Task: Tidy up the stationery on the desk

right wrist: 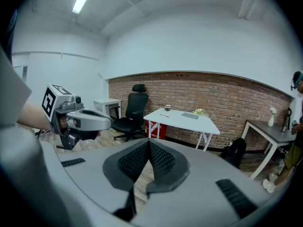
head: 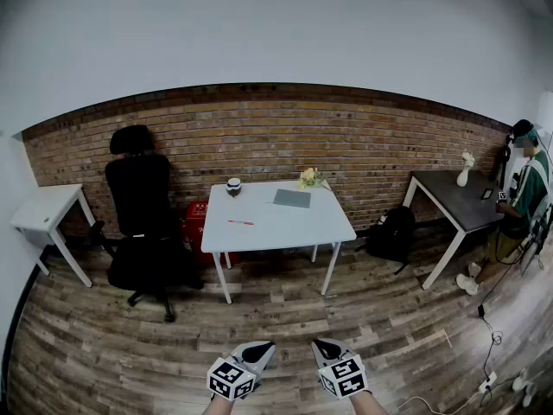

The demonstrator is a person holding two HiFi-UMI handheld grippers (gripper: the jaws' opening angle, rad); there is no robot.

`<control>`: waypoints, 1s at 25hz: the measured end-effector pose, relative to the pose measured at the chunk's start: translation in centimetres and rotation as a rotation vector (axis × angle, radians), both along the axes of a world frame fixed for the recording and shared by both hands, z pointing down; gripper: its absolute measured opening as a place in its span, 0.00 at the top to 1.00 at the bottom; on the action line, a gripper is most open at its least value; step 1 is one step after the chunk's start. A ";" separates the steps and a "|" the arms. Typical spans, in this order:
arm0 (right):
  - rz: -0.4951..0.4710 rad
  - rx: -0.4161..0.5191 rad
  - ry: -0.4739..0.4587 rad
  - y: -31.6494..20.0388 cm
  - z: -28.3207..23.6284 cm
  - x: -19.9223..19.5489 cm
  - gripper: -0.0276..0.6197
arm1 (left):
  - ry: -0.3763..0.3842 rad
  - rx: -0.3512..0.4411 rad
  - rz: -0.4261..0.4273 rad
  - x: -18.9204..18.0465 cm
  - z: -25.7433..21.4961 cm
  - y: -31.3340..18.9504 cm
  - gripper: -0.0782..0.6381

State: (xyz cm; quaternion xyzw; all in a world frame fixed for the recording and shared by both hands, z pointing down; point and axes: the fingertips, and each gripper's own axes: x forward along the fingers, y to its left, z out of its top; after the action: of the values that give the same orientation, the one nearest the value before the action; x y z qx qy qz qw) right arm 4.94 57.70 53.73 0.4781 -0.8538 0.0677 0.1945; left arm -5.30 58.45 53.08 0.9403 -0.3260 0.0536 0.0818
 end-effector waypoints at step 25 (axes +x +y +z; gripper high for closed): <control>-0.030 -0.015 -0.019 0.3 0.4 1.8 0.94 | 0.015 -0.004 0.017 2.0 0.5 0.8 0.88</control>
State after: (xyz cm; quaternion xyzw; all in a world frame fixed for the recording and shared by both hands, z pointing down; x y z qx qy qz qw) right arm 6.77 58.00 54.10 0.4629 -0.8622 0.0757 0.1910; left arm -3.35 59.25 53.55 0.9433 -0.3171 0.0481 0.0856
